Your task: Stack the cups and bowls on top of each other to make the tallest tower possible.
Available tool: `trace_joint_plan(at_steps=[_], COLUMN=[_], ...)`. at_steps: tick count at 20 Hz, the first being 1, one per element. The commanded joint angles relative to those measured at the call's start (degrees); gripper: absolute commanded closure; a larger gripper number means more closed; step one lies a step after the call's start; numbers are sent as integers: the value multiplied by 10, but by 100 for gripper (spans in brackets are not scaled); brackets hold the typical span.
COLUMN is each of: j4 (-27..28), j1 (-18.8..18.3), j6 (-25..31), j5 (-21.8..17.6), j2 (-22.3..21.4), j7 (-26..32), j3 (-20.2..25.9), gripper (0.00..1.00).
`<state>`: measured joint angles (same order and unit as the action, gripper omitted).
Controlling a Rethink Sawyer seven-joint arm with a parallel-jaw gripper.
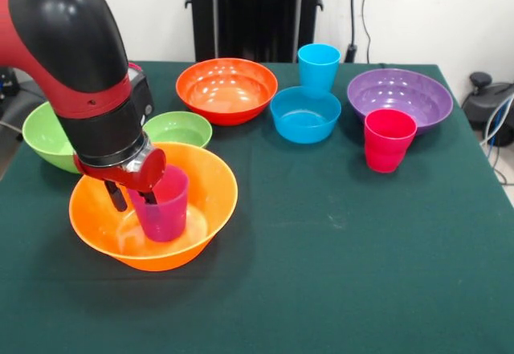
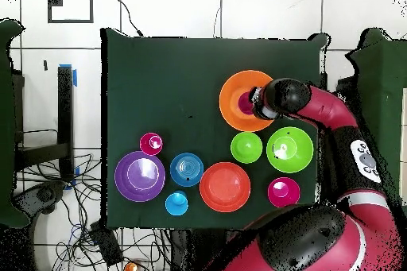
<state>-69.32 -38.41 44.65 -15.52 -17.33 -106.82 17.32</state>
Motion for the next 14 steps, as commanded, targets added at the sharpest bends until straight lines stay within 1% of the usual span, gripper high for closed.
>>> trace_joint_plan(at_steps=[1,4,6,8,10,14], j4=[-61,-101,-107,-104,-105,-101], j1=[13,16,15,14,13,13], j6=[22,103,141,166,179,189], j5=[-3,27,42,50,53,51], j2=[-58,-144,-168,-180,-187,-189], j7=[-4,-11,-11,-10,-8,-6], j3=[-6,-9,-6,-2,-2,-4], gripper=[0,0,0,0,0,0])
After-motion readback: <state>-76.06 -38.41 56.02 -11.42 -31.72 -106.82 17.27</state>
